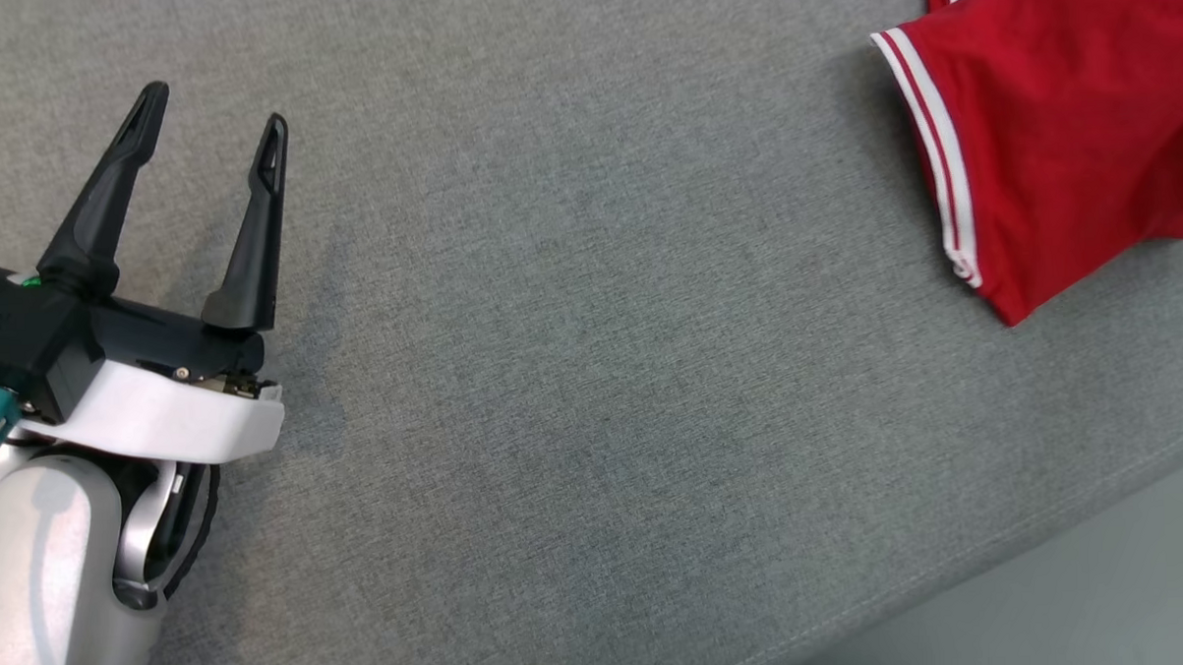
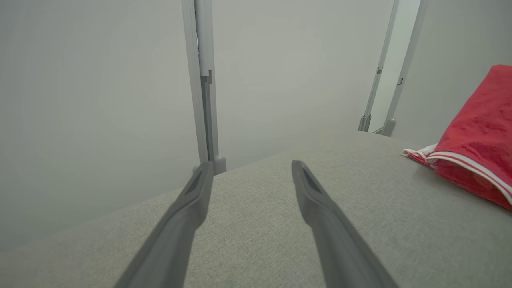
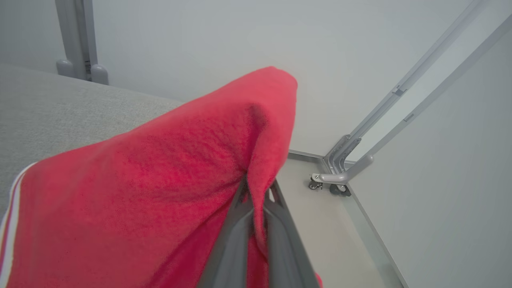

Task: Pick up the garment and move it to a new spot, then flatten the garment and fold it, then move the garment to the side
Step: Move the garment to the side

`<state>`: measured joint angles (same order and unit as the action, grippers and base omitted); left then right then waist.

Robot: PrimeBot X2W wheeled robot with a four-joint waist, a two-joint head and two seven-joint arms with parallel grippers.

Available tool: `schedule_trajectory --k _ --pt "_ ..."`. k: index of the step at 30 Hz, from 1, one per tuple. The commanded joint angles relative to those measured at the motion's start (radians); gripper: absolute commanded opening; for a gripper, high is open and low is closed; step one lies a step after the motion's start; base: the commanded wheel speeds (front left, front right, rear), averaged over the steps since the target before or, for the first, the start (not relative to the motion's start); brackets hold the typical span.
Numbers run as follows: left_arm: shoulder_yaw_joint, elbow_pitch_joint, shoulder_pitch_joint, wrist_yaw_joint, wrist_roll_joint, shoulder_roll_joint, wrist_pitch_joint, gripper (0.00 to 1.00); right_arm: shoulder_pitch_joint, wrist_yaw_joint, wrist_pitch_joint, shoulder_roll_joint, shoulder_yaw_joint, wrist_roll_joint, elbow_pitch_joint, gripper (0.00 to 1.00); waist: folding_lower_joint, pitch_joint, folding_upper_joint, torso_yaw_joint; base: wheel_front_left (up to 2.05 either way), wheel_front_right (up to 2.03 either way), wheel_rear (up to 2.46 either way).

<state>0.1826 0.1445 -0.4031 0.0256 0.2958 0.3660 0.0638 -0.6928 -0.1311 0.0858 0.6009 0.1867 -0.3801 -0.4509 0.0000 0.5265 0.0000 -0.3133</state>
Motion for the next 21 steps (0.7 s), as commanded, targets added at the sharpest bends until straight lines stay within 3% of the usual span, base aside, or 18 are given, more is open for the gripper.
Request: schedule_trajectory --k 1,2,3,4,12,17,21 --pt "0.000 0.010 -0.026 0.004 -0.007 0.011 -0.009 1.00 -0.048 0.001 0.042 -0.015 -0.009 -0.002 -0.061 0.02 0.0000 0.033 0.0000 0.000 0.00 0.00 0.00" --pt "0.002 0.014 -0.029 0.005 -0.007 0.014 -0.012 1.00 -0.065 0.001 0.046 -0.021 -0.019 -0.002 -0.106 0.38 0.0000 0.041 0.0000 0.002 0.00 0.00 0.00" --pt "0.004 0.017 -0.035 0.006 -0.008 0.015 -0.017 1.00 -0.079 0.001 0.040 -0.031 -0.027 -0.001 -0.153 0.56 0.0000 0.049 0.0000 0.006 0.00 0.00 0.00" --pt "0.006 0.020 -0.041 0.007 -0.010 0.016 -0.017 1.00 -0.096 0.001 0.030 -0.041 -0.043 0.001 -0.203 1.00 0.0000 0.055 0.0000 0.010 0.00 0.00 0.00" --pt "0.003 -0.005 -0.027 -0.006 -0.001 0.013 0.001 1.00 -0.146 0.001 0.101 -0.091 -0.094 0.007 -0.400 1.00 0.0000 0.041 0.0000 0.027 0.00 0.00 0.00" --pt "-0.003 -0.032 0.004 -0.021 0.012 -0.001 0.027 1.00 -0.122 0.001 0.150 -0.111 -0.129 -0.005 -0.413 1.00 0.0000 -0.009 0.0000 0.038 0.00 0.00 0.00" --pt "-0.016 -0.064 0.056 -0.040 0.030 -0.018 0.055 1.00 -0.061 0.001 0.176 -0.134 -0.161 0.014 -0.350 1.00 0.0000 -0.078 0.0000 0.055 0.00 0.00 0.00"
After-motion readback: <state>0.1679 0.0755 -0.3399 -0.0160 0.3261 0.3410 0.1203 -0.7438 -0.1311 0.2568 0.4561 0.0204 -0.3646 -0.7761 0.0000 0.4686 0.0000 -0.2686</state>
